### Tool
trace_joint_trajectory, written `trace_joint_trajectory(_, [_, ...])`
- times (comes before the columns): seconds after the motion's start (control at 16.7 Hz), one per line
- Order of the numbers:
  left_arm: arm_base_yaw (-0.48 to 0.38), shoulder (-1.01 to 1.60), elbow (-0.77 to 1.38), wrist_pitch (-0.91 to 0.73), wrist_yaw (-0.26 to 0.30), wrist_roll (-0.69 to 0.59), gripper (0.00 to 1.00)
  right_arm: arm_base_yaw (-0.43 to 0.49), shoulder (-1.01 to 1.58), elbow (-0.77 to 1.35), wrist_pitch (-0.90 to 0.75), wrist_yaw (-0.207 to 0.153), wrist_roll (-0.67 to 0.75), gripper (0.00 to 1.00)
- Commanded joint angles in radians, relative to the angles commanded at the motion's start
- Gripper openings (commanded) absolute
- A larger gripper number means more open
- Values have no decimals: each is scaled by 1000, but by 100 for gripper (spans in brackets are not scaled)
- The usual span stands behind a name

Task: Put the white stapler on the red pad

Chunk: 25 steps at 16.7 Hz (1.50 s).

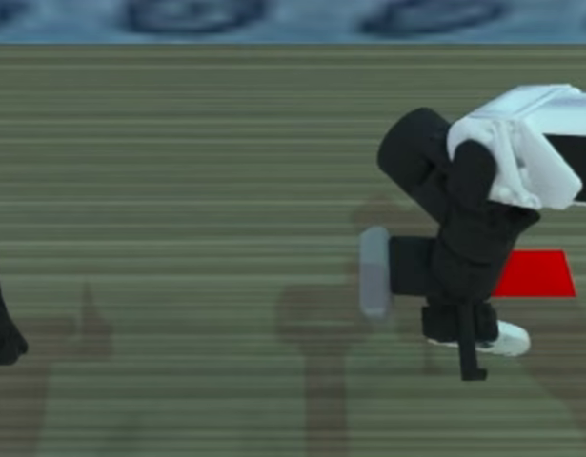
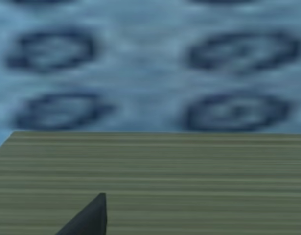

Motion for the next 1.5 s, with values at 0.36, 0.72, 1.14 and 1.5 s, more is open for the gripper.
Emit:
trace_joint_trajectory(0.36, [0,0,0,0,0,0,100,3,-85,125,-204,-1,0,0])
trace_joint_trajectory(0.72, [0,0,0,0,0,0,100,-7,-72,132,-207,-4,30,0])
trace_joint_trajectory(1.14, [0,0,0,0,0,0,100,-124,14,225,-254,-50,445,0])
trace_joint_trajectory(1.5, [0,0,0,0,0,0,100,-312,85,291,-295,-109,1139,0])
